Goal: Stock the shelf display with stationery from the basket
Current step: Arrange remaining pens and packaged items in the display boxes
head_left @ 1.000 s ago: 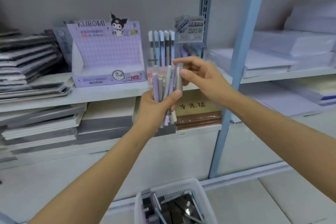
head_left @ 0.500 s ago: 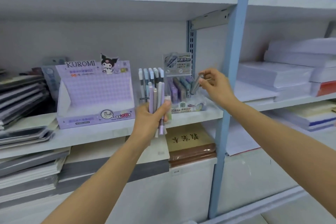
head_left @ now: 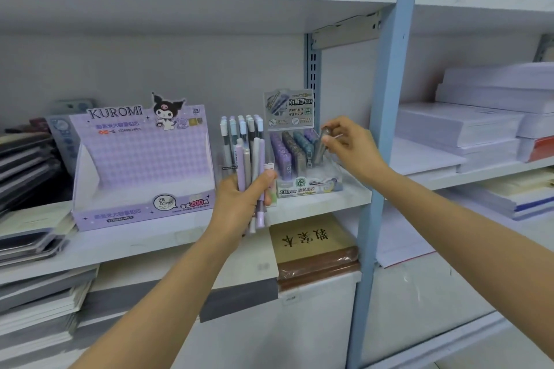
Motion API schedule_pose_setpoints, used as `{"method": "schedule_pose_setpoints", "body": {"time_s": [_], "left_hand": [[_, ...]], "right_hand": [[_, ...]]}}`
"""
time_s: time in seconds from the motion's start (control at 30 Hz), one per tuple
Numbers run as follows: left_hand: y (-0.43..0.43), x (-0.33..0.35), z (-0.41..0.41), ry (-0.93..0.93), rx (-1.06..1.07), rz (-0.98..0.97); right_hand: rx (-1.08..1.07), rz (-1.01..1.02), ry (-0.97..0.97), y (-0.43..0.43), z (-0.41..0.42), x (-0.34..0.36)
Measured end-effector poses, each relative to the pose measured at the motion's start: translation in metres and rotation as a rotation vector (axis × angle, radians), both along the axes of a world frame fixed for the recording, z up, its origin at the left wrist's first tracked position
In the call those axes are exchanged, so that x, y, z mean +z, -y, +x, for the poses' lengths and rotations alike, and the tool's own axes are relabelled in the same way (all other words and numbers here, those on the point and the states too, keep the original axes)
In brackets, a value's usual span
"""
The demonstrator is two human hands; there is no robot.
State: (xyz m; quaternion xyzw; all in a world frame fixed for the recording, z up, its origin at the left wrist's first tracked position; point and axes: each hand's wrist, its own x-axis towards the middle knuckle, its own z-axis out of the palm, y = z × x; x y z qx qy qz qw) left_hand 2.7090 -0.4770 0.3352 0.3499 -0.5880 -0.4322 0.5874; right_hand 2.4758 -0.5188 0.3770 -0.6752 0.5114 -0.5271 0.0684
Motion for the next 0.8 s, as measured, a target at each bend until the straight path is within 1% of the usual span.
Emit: {"method": "schedule_pose_setpoints", "body": {"time_s": [0.07, 0.2, 0.43, 0.57, 0.63, 0.7, 0.8], "left_hand": [[0.0, 0.0, -0.001, 0.014, -0.007, -0.007], [-0.001, -0.001, -0.002, 0.026, -0.012, -0.02], [-0.007, 0.0, -0.001, 0.042, -0.021, 0.003], [-0.01, 0.001, 0.0, 0.041, -0.04, 0.001], [-0.009, 0.001, 0.0, 0.045, -0.044, -0.001], [-0.01, 0.0, 0.0, 0.045, -0.045, 0.008], [-0.011, -0.001, 0.002, 0.067, -0.065, 0.016]], "right_hand": [[-0.087, -0.051, 0.01, 0.002, -0.002, 0.003], [-0.176, -0.001, -0.101, 0.008, 0.0, -0.003], [-0.11, 0.095, -0.14, 0.01, -0.001, -0.004], [-0.074, 0.072, -0.114, 0.009, -0.001, -0.009], [-0.085, 0.017, -0.1, 0.009, 0.001, -0.013], [-0.122, -0.018, -0.129, 0.011, 0.001, -0.018], [-0.177, 0.03, -0.184, 0.012, 0.002, -0.02]]}}
